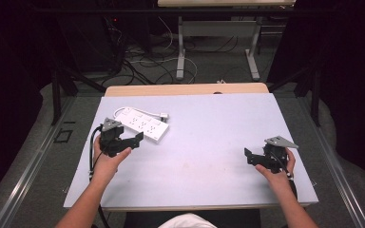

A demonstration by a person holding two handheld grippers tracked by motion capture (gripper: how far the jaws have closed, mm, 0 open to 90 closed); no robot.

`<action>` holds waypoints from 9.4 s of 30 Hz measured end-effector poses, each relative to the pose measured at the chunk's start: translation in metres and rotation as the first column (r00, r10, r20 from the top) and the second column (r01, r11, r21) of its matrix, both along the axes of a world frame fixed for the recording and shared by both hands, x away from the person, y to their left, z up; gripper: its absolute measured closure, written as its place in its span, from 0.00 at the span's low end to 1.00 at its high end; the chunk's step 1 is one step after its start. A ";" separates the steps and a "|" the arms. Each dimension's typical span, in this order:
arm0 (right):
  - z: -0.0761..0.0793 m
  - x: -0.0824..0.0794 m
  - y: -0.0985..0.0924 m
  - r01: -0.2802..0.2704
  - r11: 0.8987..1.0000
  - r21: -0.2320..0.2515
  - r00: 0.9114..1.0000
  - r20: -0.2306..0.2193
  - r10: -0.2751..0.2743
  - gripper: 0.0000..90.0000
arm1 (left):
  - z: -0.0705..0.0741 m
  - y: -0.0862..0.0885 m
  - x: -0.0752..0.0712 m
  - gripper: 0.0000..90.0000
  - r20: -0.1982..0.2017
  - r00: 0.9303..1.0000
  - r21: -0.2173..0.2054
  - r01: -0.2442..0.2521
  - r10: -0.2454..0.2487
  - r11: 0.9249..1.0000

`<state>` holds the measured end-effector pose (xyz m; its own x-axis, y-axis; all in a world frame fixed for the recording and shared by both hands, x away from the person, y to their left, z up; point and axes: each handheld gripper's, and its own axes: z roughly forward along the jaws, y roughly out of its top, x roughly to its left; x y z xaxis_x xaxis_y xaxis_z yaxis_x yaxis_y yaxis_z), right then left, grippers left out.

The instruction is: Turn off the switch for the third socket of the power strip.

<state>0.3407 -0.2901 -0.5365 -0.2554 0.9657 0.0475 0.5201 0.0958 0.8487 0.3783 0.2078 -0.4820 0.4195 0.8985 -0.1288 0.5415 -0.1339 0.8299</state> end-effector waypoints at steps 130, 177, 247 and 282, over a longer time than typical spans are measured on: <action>-0.004 0.003 -0.002 -0.033 0.999 0.012 0.999 -0.021 0.033 0.10 | -0.049 -0.068 0.129 0.93 -0.250 0.968 0.044 0.047 -0.034 0.998; -0.004 0.003 -0.002 -0.037 0.999 0.019 0.999 -0.025 0.037 0.10 | -0.052 -0.070 0.128 1.00 -0.243 0.969 0.050 0.055 -0.041 0.997; -0.003 0.005 0.002 -0.022 0.999 0.026 1.000 -0.015 0.023 0.11 | -0.013 -0.069 0.101 0.41 -0.159 0.986 0.027 0.060 -0.055 0.998; -0.002 0.004 0.002 -0.037 0.999 0.024 0.999 -0.013 0.037 0.11 | 0.018 -0.067 0.049 0.28 -0.120 0.982 -0.039 0.144 -0.148 0.989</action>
